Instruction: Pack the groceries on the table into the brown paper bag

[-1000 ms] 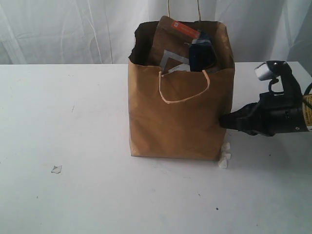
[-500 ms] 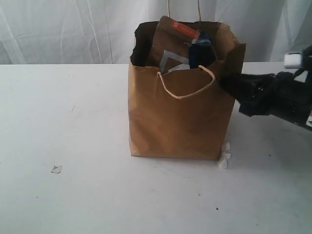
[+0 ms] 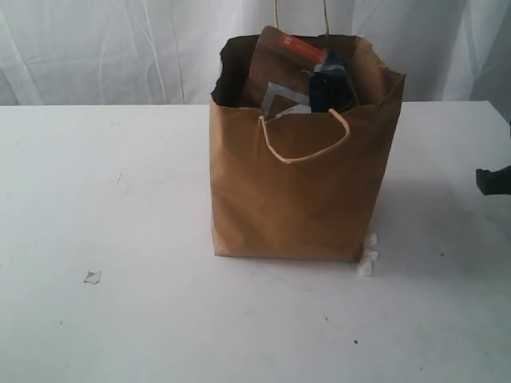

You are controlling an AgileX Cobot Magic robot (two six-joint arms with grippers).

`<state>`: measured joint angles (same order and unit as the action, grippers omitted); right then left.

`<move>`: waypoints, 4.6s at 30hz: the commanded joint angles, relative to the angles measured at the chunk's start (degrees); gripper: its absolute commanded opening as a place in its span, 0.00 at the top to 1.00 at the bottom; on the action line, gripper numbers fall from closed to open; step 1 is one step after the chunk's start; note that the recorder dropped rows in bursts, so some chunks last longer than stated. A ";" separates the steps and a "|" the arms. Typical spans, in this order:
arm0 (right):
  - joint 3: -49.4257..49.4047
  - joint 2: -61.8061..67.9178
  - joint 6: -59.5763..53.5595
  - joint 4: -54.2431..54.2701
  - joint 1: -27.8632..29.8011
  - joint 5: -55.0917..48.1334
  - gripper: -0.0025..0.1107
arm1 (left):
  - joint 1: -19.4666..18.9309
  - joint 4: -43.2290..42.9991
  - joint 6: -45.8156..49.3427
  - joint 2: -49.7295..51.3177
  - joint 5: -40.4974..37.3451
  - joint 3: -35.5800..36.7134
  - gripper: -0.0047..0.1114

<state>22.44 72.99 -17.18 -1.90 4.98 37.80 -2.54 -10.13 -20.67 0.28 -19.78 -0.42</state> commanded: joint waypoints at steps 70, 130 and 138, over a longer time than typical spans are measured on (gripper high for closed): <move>38.77 37.51 -66.59 30.98 -13.02 -68.56 0.70 | 0.19 0.02 -0.05 -0.28 -2.21 0.42 0.96; 36.16 27.66 -29.04 27.54 -13.02 -77.39 0.98 | 0.19 0.02 -0.05 -0.28 -2.21 0.42 0.96; 36.28 14.29 -23.90 29.85 -13.02 -98.76 0.98 | 0.19 0.02 -0.05 -0.28 -2.21 0.42 0.96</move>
<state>58.78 91.61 -41.92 26.08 -7.98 -55.37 -2.54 -10.13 -20.67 0.28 -19.78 -0.42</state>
